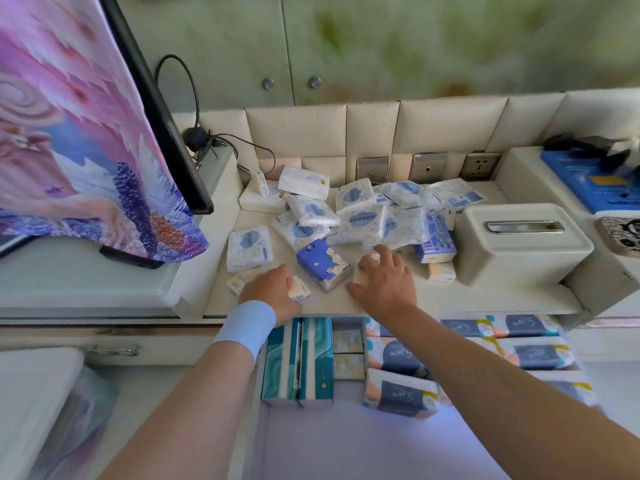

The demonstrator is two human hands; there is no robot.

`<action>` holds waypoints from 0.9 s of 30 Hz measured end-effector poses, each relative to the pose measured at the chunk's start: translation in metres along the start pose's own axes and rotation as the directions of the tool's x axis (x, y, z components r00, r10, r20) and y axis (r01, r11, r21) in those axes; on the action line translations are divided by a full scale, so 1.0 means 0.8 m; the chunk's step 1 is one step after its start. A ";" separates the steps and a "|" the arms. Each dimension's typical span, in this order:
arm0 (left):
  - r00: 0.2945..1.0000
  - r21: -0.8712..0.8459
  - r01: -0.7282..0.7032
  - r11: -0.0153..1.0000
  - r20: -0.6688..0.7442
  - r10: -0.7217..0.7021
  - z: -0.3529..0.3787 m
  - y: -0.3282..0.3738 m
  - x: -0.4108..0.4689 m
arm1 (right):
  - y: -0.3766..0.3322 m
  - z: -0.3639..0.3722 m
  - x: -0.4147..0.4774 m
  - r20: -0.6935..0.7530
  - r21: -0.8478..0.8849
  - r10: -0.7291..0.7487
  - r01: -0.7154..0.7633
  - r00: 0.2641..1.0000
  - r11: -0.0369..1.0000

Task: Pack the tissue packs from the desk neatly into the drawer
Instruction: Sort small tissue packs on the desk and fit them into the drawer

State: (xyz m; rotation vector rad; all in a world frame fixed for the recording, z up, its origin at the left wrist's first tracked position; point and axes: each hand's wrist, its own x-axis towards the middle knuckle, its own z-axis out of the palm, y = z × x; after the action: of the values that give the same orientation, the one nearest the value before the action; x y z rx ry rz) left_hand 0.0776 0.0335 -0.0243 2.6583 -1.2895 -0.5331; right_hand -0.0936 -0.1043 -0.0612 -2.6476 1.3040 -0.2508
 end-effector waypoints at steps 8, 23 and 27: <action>0.996 -0.047 -0.088 0.995 0.020 0.089 0.015 0.014 -0.053 | 0.017 -0.014 -0.037 0.089 0.266 0.064 -0.085 0.994 0.960; 0.966 0.074 -0.179 0.981 0.204 0.161 0.043 -0.007 -0.106 | -0.026 0.015 -0.150 0.540 -0.035 -0.348 0.434 0.766 0.900; 0.953 0.049 -0.208 0.977 0.234 0.191 0.058 -0.006 -0.104 | -0.033 0.028 -0.153 0.656 -0.309 -0.330 0.640 0.679 0.704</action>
State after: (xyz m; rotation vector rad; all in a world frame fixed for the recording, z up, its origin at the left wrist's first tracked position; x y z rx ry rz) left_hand 0.0163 0.1028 -0.0478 2.5404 -1.6498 -0.7941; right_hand -0.1421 0.0110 -0.0853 -3.0951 0.4391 0.9006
